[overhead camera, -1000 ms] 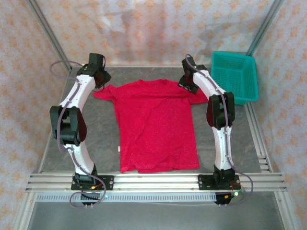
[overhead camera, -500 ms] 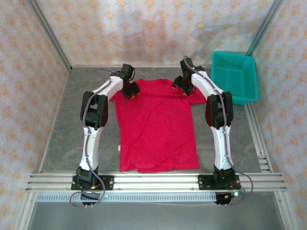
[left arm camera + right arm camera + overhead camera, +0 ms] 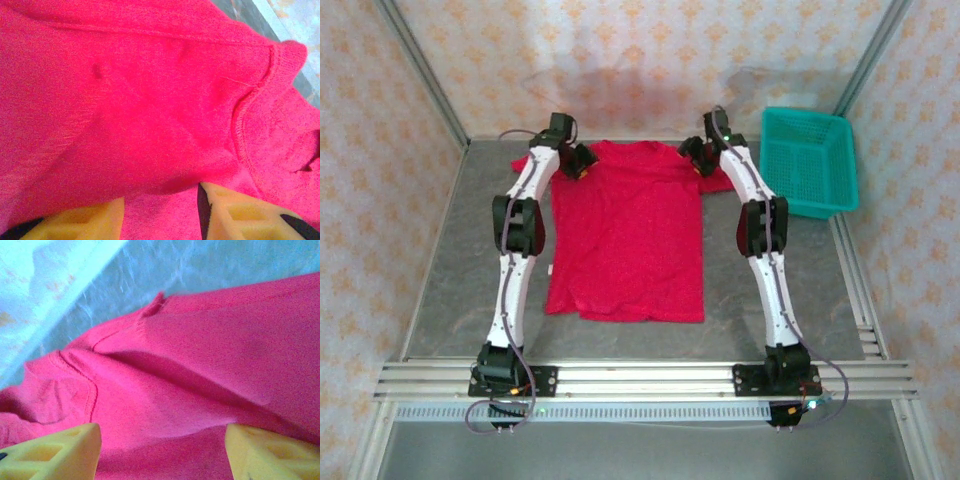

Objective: Fold the inside-out t-shirt

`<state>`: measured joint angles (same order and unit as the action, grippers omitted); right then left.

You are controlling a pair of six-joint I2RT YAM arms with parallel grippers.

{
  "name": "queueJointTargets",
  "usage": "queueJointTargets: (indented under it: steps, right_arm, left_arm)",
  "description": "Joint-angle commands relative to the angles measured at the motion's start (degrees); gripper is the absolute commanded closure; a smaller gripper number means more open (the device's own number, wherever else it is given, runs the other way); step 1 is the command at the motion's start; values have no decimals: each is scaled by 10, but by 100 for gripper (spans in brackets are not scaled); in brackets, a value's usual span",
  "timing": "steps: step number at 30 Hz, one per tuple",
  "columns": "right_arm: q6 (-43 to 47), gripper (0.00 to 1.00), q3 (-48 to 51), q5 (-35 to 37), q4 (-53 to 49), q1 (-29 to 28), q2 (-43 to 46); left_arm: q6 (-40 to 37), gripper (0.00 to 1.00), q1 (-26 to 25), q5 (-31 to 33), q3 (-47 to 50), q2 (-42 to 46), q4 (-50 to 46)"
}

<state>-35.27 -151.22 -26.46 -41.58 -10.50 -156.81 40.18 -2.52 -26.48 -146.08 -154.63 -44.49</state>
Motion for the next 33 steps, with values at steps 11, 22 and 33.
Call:
queueJointTargets:
  steps: [11,22,33]
  right_arm:
    - [37,42,602,27,112,-72,450]
    - [-34,53,975,47,243,-169,638]
    - [46,57,915,137,167,-76,496]
  left_arm:
    - [-36,54,-105,74,650,514,99]
    - [18,55,-146,68,972,639,202]
    - [25,55,-168,99,982,664,186]
